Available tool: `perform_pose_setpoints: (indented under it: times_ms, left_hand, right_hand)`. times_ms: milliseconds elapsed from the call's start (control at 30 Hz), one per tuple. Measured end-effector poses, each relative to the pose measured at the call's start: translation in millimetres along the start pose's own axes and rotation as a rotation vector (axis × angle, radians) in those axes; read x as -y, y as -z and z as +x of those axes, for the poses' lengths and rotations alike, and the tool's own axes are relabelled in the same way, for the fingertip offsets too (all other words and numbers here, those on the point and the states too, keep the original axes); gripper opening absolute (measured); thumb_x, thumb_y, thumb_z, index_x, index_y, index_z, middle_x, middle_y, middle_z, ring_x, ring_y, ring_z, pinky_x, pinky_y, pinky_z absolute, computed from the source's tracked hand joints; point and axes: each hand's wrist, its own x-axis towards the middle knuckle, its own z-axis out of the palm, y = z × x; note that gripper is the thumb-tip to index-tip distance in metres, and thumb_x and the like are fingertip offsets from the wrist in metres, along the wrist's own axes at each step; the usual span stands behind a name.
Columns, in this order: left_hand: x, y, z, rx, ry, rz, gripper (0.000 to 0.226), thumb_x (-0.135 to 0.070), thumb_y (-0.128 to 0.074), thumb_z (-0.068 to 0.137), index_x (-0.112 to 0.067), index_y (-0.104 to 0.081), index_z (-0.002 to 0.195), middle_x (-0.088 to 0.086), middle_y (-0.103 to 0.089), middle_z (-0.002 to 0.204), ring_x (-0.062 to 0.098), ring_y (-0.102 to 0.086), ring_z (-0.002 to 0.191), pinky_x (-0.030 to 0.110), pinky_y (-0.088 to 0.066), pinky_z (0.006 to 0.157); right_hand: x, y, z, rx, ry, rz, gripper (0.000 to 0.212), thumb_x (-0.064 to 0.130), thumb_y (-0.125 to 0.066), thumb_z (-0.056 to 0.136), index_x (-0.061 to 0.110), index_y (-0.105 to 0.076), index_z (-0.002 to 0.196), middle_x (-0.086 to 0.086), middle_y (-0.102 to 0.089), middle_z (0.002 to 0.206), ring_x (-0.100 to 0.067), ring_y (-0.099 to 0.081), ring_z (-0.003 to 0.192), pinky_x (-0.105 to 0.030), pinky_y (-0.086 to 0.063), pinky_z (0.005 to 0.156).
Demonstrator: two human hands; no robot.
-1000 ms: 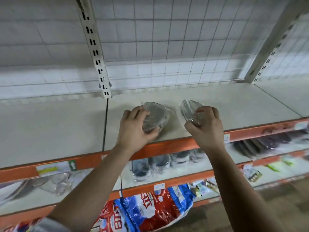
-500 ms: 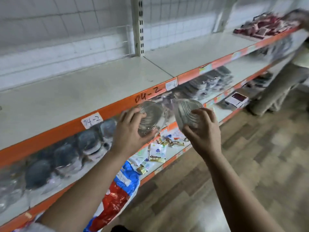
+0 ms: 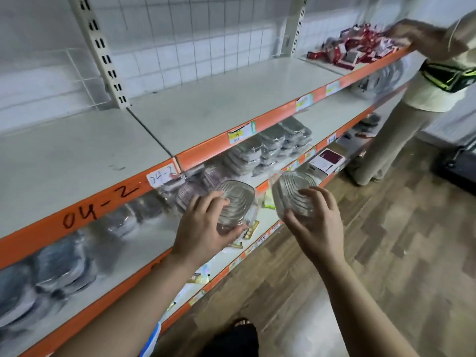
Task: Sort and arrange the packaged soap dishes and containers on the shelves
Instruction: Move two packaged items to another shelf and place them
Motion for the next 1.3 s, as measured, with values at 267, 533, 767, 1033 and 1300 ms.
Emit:
perform_pose_setpoints:
  times_ms: [267,533,767,1033,1300]
  left_hand:
    - [-33.9,-93.3,103.6,0.033,-0.023,-0.054,0.060,-0.062,-0.064,0.077,-0.008,-0.069,0.102,0.008,-0.063,0.118,0.029,-0.056,0.098,0.033,-0.041,0.089]
    - [-78.4,-179.8,177.2,0.044,0.019,-0.039,0.059,-0.063,-0.061,0.078,-0.008,-0.068,0.101,0.006,-0.064,0.118,0.030,-0.059,0.099,0.036,-0.045,0.090]
    - [-154.2,-266.1,242.3,-0.029,0.193,0.031,0.062,-0.065,-0.061,0.076,-0.008,-0.070,0.099,0.005,-0.067,0.115,0.030,-0.060,0.098,0.034,-0.044,0.091]
    - [-213.4,-348.0,289.4,-0.069,0.474,0.075,0.061,-0.067,-0.058,0.078,-0.012,-0.067,0.103,0.000,-0.063,0.121,0.027,-0.057,0.103,0.039,-0.048,0.090]
    - [-204.0,-401.3,330.0,-0.156,0.533,0.096,0.060,-0.064,-0.062,0.077,-0.011,-0.068,0.106,0.000,-0.061,0.124,0.024,-0.055,0.103,0.034,-0.043,0.093]
  right_hand:
    - [-92.1,12.6,106.9,0.040,-0.029,-0.065,0.044,0.015,-0.079,0.073,0.010,-0.064,0.114,-0.002,-0.055,0.126,-0.024,-0.053,0.117,-0.023,-0.039,0.088]
    - [-192.0,27.1,196.3,0.074,-0.012,-0.034,0.042,0.017,-0.079,0.075,0.010,-0.063,0.113,-0.002,-0.056,0.123,-0.021,-0.054,0.117,-0.026,-0.041,0.094]
    - [-289.3,51.3,290.5,0.191,0.073,0.025,0.041,0.023,-0.079,0.077,0.012,-0.064,0.113,-0.003,-0.057,0.125,-0.023,-0.053,0.120,-0.035,-0.044,0.098]
    - [-376.5,51.2,372.9,0.374,0.171,0.079,0.048,0.039,-0.067,0.077,0.013,-0.061,0.117,-0.004,-0.055,0.128,-0.026,-0.052,0.121,-0.037,-0.045,0.097]
    - [-411.5,3.1,432.5,0.414,0.218,0.125,0.043,0.034,-0.070,0.078,0.013,-0.062,0.116,-0.005,-0.054,0.130,-0.026,-0.052,0.121,-0.040,-0.048,0.095]
